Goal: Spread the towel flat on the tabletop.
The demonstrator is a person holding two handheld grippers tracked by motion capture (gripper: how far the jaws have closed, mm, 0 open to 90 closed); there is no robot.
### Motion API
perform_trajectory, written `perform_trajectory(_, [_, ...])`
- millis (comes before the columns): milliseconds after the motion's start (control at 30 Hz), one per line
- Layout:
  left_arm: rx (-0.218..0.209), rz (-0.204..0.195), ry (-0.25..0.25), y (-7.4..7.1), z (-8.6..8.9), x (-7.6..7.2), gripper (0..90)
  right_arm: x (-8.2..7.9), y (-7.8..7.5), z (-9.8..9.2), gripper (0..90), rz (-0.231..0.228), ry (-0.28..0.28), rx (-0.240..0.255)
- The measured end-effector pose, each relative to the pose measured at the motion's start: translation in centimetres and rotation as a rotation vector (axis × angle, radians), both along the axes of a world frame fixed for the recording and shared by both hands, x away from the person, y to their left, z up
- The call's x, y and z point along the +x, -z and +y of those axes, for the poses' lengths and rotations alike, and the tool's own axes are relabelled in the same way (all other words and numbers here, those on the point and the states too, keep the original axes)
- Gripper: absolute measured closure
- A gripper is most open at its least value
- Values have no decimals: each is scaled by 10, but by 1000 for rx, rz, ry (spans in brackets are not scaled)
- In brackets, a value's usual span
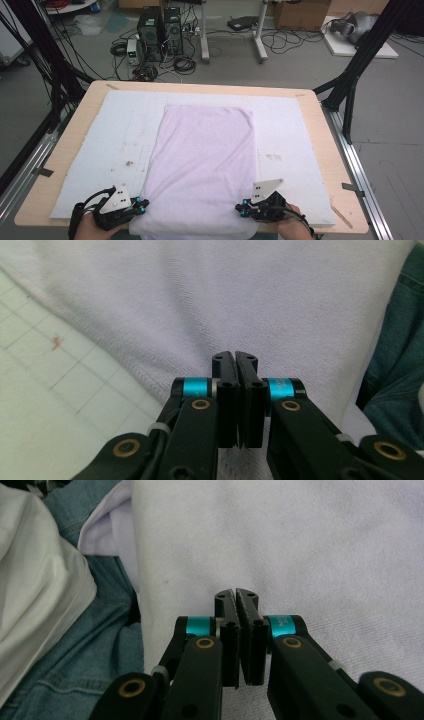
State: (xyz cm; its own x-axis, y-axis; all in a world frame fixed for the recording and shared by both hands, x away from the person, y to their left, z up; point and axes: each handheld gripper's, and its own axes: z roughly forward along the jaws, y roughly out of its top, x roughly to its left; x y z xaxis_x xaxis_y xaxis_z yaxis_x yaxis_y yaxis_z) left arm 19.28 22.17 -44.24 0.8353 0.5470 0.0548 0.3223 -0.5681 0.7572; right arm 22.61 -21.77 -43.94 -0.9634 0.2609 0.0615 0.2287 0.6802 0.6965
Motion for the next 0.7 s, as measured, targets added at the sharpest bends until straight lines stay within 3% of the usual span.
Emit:
perform_trajectory(233, [1, 2, -4, -4, 5, -14, 877, -10, -12, -5, 889, 26, -65, 36])
perform_trajectory(300, [-13, 5, -1, -5, 5, -15, 837, -11, -16, -8, 878, 36, -64, 65])
perform_trajectory(433, [-48, 3, -5, -10, 3, -9, 669, -7, -18, -10, 821, 45, -37, 89])
perform_trajectory(700, [-90, -11, -13, -23, -4, 15, 579, 10, -27, -14, 642, 29, 57, 161])
